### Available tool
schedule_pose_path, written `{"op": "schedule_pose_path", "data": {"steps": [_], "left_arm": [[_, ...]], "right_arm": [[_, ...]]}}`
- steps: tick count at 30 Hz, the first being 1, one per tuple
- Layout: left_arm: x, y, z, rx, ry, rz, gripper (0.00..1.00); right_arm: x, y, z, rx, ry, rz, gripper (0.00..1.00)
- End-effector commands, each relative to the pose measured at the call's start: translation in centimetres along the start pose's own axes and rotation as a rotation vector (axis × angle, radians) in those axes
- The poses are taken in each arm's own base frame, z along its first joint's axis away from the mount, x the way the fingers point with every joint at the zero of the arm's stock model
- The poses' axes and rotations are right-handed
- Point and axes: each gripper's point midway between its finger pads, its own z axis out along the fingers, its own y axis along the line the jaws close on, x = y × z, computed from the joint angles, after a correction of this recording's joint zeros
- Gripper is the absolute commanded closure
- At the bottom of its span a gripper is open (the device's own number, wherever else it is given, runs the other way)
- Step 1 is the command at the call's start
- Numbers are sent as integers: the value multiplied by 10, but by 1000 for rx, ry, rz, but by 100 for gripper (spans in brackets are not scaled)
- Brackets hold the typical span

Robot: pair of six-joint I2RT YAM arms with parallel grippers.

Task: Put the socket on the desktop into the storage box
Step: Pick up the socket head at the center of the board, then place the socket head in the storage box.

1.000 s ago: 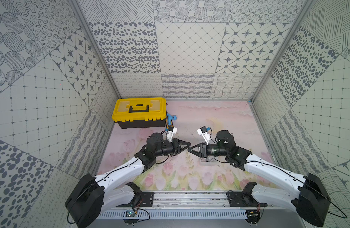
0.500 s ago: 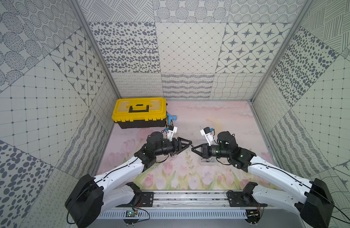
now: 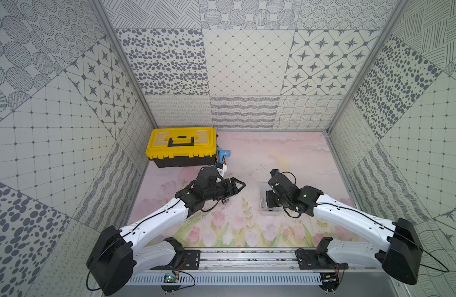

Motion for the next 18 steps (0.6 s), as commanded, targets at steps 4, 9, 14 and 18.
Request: {"op": "schedule_pose_path", "data": {"steps": [4,9,14,18], "left_arm": [[2,27,-3,-139,0,60,29],[0,33,-9,-180,-14,68,29],[-3,40,-13,-226,-31,66,28],[-4,45,-14,-254,-44,57,28]], "right_arm": [[-14,-10,6,137,-34,-42,100],[-15,-7,17,167,-10,-50,93],[-20,-2,12,147,-17,-58,61],[-23,5,1,127,-40,-79,53]]}}
